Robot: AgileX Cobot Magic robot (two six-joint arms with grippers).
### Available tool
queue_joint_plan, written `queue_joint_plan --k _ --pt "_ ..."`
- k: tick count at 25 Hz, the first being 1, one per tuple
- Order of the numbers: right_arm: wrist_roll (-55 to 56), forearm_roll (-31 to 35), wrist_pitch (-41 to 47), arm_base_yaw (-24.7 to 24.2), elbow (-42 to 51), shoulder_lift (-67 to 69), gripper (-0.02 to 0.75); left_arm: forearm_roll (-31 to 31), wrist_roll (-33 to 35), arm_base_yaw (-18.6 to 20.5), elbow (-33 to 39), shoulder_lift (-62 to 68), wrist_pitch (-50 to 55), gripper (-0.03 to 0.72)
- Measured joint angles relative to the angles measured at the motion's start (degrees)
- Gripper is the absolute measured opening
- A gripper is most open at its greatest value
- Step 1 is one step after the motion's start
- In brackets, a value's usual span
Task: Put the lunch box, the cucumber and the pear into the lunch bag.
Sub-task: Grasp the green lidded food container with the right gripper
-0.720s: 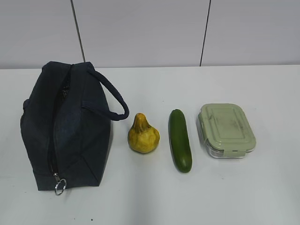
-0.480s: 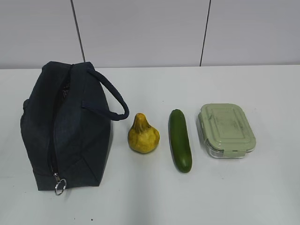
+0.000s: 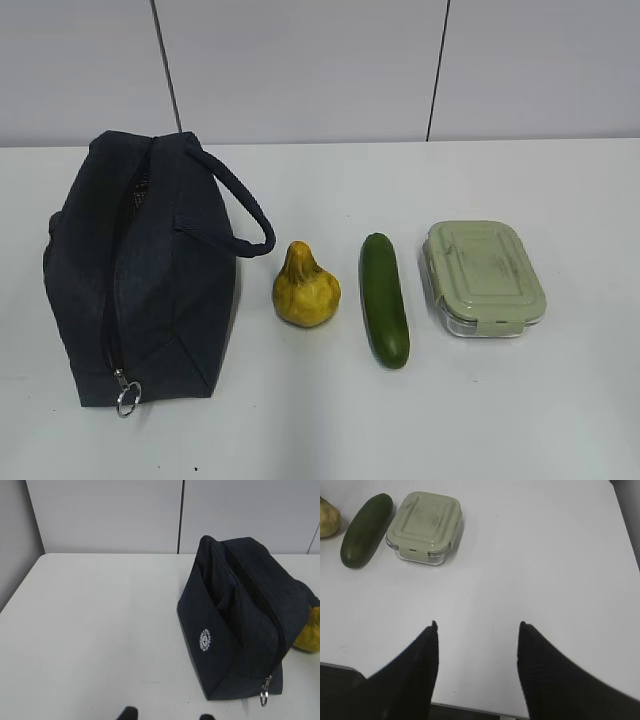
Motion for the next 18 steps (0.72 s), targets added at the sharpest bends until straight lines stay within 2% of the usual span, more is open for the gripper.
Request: queue_joint_plan --k 3,6,8,13,18 --pt "0.25 0.00 -1.98 0.00 -1.25 4.31 0.446 0.00 0.00 0.00 0.00 0.00 0.00 0.238" --pt "2.35 -0.10 -5.36 0.00 -2.83 10.42 0.538 0.00 0.00 0.00 0.00 0.00 0.00 0.238" --pt "4.62 -0.10 -7.77 0.00 -4.10 15.26 0.574 0.00 0.00 0.00 0.00 0.00 0.00 0.238" --pt "8.95 -0.10 -13.37 0.00 -8.48 27.54 0.578 0.00 0.00 0.00 0.00 0.00 0.00 0.238" --pt "9.45 -0.10 -14.51 0.00 -16.54 41.34 0.571 0.00 0.00 0.00 0.00 0.00 0.00 0.238"
